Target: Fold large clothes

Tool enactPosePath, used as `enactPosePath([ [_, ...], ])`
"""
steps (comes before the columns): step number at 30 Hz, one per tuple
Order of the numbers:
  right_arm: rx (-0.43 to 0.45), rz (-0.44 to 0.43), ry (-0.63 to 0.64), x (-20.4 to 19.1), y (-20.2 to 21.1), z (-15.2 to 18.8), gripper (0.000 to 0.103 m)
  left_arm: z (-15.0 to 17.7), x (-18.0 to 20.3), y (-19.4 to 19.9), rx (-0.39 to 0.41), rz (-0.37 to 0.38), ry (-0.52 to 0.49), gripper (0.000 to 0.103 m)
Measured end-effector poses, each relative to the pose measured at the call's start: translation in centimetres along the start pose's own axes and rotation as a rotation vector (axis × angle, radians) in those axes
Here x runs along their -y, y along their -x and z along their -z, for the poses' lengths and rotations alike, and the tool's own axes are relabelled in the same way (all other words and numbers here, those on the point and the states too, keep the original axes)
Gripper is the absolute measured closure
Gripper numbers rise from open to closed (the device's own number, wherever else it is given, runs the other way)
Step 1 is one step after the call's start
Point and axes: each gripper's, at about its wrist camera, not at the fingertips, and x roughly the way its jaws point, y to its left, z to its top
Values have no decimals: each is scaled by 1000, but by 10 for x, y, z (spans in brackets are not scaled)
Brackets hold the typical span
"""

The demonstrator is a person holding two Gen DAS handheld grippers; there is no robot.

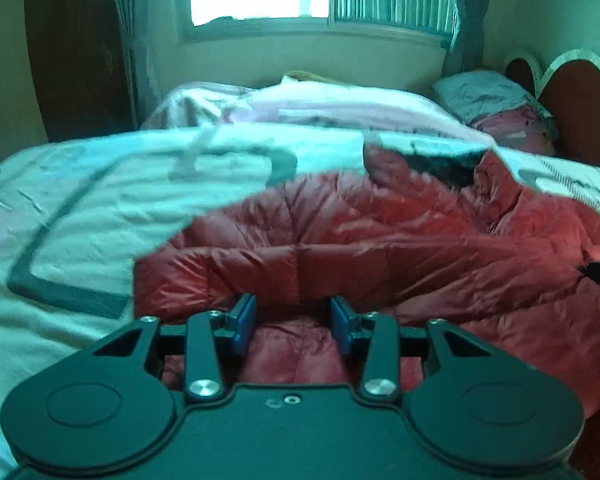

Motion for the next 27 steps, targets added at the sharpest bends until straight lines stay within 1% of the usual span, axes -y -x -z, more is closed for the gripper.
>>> enactPosePath([
  [3, 61, -74, -8, 0, 33, 2, 75, 2, -1, 31, 60, 27, -21, 64],
  [4, 68, -90, -3, -2, 42, 5, 75, 4, 0, 38, 68, 32, -34, 62],
  [6, 64, -114, 17, -7, 52, 13, 75, 11, 3, 50, 70, 44, -58, 62],
  [8, 59, -110, 30, -8, 58, 21, 75, 21, 5, 57, 55, 46, -67, 62],
  [11, 50, -55, -24, 7, 58, 31, 73, 33, 4, 55, 28, 41, -69, 62],
  [12, 41, -38, -47, 11, 57, 31, 71, 35, 4, 54, 22, 39, -71, 62],
  [14, 38, -3, -78, 20, 55, 31, 36, 36, 5, 50, 18, 35, -69, 62],
  [15, 44, 14, -82, 24, 54, 30, 32, 38, 5, 49, 19, 32, -69, 62],
  [16, 40, 15, -80, 26, 52, 30, 31, 37, 6, 46, 17, 29, -67, 62],
  [17, 19, -4, -89, 29, 47, 30, 31, 38, 7, 45, 15, 28, -64, 62],
  [19, -29, -31, -142, 38, 41, 32, 31, 39, 8, 44, 16, 23, -67, 62],
  [20, -26, -23, -166, 42, 41, 34, 32, 39, 8, 43, 16, 23, -66, 62],
  [21, -30, -34, -181, 45, 41, 35, 38, 40, 9, 43, 17, 23, -68, 62],
  [22, -48, -75, -194, 45, 39, 35, 68, 41, 9, 41, 18, 20, -75, 62],
  [23, -65, -108, -205, 44, 37, 36, 79, 42, 10, 40, 18, 15, -79, 62],
  [24, -54, -102, -191, 41, 38, 35, 79, 42, 10, 39, 19, 14, -77, 62],
  [25, -39, -96, -172, 38, 39, 33, 82, 42, 10, 38, 20, 13, -72, 62],
  [27, 2, -85, -164, 38, 42, 25, 83, 39, 11, 35, 26, 7, -67, 62],
])
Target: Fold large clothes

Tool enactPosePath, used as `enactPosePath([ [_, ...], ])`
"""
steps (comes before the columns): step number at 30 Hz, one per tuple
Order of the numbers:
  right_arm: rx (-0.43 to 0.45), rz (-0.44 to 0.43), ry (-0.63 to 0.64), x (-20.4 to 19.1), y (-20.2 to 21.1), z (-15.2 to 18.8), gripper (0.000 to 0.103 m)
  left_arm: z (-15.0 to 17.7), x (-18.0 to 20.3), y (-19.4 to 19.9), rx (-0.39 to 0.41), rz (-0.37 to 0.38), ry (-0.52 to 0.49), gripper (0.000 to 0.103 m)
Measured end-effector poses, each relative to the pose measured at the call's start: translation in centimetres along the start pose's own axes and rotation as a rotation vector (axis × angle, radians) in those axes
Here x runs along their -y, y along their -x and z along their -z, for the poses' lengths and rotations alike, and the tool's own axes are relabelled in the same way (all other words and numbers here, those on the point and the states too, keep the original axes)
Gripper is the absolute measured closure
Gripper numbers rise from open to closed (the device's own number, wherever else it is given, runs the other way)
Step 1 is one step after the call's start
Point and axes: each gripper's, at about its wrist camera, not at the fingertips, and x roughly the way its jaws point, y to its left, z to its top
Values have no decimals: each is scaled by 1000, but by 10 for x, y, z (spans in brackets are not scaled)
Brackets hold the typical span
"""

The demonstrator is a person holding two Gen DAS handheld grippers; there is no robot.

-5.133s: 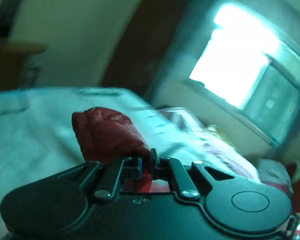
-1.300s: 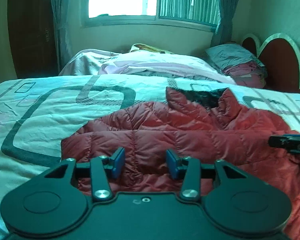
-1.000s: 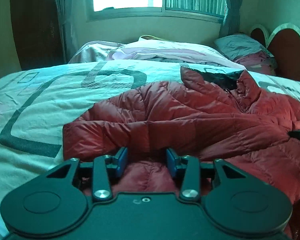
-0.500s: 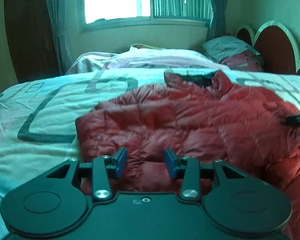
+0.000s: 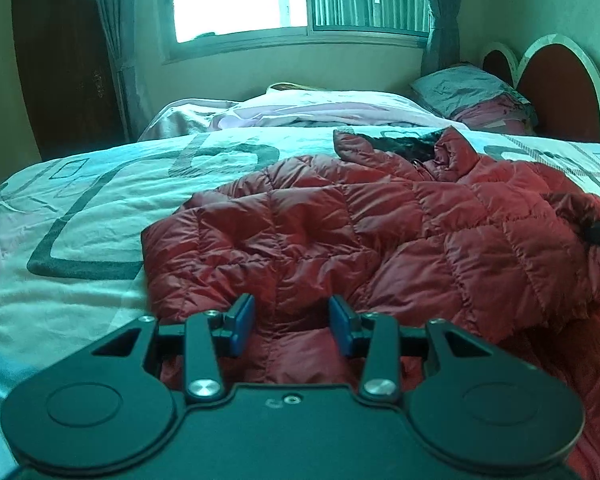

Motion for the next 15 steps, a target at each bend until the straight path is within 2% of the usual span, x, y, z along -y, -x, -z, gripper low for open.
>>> enactPosePath([
  [3, 50, 33, 6, 3, 1, -12, 83, -6, 4, -7, 14, 1, -2, 61],
  [4, 31, 50, 18, 4, -6, -14, 83, -7, 6, -11, 13, -1, -5, 61],
  [6, -85, 46, 20, 10, -24, -7, 83, -7, 8, -18, 1, -2, -4, 60],
  [7, -83, 44, 28, 10, -24, -5, 83, -6, 7, -19, -1, 0, -5, 60],
  [8, -77, 58, 45, 9, -21, -6, 79, -6, 7, -18, -1, 1, -15, 60],
  [9, -58, 93, 46, 8, -14, -8, 71, -6, 7, -17, -2, 1, -23, 60],
  [10, -18, 118, 40, 8, -6, -11, 51, -7, 6, -14, -4, 4, -25, 60],
  [11, 37, 121, 36, 8, 4, -12, 42, -8, 4, -13, -7, 6, -21, 60],
  [12, 83, 124, 40, 6, 13, -15, 42, -8, 4, -11, -9, 8, -15, 61],
  [15, 117, 58, 56, -5, 24, -17, 42, -10, 4, -6, -12, 6, -16, 61],
])
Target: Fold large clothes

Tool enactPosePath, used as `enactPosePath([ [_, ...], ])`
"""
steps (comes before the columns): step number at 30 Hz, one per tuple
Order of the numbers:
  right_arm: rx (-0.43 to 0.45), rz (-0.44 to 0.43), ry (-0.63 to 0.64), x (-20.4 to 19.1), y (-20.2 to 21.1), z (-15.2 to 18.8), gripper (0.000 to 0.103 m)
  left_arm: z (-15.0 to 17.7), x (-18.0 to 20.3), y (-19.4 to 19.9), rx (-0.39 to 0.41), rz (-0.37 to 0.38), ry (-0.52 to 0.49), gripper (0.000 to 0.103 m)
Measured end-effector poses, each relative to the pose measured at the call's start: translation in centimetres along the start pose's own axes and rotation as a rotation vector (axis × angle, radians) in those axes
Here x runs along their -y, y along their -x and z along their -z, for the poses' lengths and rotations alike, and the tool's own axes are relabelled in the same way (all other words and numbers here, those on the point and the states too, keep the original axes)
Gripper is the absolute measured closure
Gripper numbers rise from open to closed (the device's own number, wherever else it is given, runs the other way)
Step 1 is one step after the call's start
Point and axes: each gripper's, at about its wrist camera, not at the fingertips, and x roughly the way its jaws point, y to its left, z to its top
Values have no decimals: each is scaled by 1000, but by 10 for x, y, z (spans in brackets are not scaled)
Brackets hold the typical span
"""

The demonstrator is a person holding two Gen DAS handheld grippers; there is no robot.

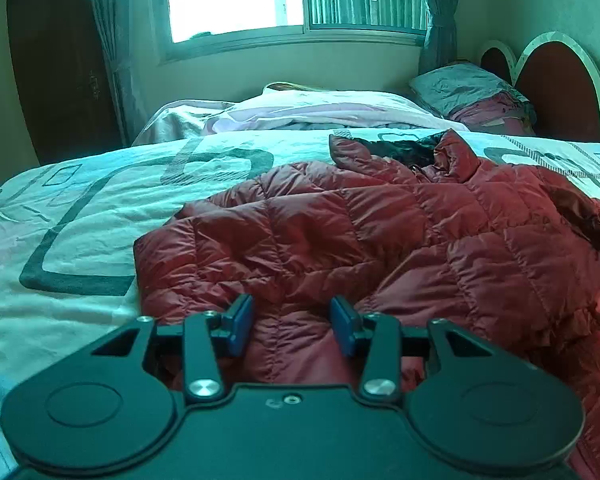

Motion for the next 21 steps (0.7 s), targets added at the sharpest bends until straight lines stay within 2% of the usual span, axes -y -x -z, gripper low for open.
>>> enactPosePath([
  [4, -62, -48, 64, -23, -10, 15, 42, 2, 3, -4, -15, -12, -19, 60],
  [7, -129, -11, 121, -31, -29, 30, 43, 3, 1, -8, -31, -8, -9, 58],
  [10, -154, 1, 139, -30, -43, 37, 43, 2, -2, -12, -52, 7, 16, 58],
  [16, -176, -12, 136, -28, -44, 31, 42, -4, 1, -11, -77, -20, 0, 58],
  [21, -123, -74, 89, -22, -6, 23, 42, -8, 8, 10, -60, -28, 2, 53],
])
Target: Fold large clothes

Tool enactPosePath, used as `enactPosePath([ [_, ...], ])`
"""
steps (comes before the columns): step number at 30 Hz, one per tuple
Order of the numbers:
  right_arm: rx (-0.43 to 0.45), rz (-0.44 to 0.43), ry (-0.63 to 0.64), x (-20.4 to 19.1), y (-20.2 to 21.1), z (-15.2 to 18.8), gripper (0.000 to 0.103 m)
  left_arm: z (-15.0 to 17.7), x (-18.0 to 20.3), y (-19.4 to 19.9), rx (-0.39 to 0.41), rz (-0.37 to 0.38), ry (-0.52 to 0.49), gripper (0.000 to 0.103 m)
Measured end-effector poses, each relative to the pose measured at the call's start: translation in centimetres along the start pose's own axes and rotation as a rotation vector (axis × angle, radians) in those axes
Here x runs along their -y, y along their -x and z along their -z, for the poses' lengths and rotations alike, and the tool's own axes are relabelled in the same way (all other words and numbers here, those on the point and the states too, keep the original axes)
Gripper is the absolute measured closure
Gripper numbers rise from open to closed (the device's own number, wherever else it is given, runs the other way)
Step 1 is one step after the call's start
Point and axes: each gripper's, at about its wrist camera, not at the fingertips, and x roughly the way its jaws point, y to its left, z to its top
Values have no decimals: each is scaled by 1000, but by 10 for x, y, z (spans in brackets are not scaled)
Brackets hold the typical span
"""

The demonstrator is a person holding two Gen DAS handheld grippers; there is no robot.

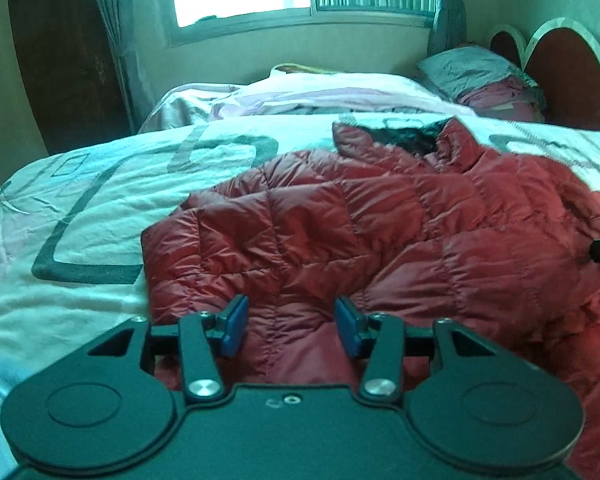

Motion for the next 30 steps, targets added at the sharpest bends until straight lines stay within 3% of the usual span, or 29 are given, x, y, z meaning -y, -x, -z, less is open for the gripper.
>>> enactPosePath([
  [5, 13, -53, -1, 4, 29, 9, 42, 6, 11, 35, 38, -9, -32, 45],
  [14, -14, -122, -41, 13, 74, 40, 42, 38, 19, 89, 40, -10, -84, 41],
  [17, -19, -110, -40, 14, 90, 55, 41, 52, 15, 101, 24, -2, -78, 36],
  [18, -21, -101, -38, 14, 96, 61, 35, 57, 13, 104, 19, 2, -78, 36],
  [19, -19, -91, -37, 14, 101, 66, 19, 61, 12, 107, 13, 7, -79, 35],
  [20, -8, -79, -33, 13, 108, 73, 12, 66, 10, 111, 8, 12, -80, 34],
  [30, -21, 38, 16, -7, 159, 135, 12, 117, -18, 145, -17, 28, -83, 31],
])
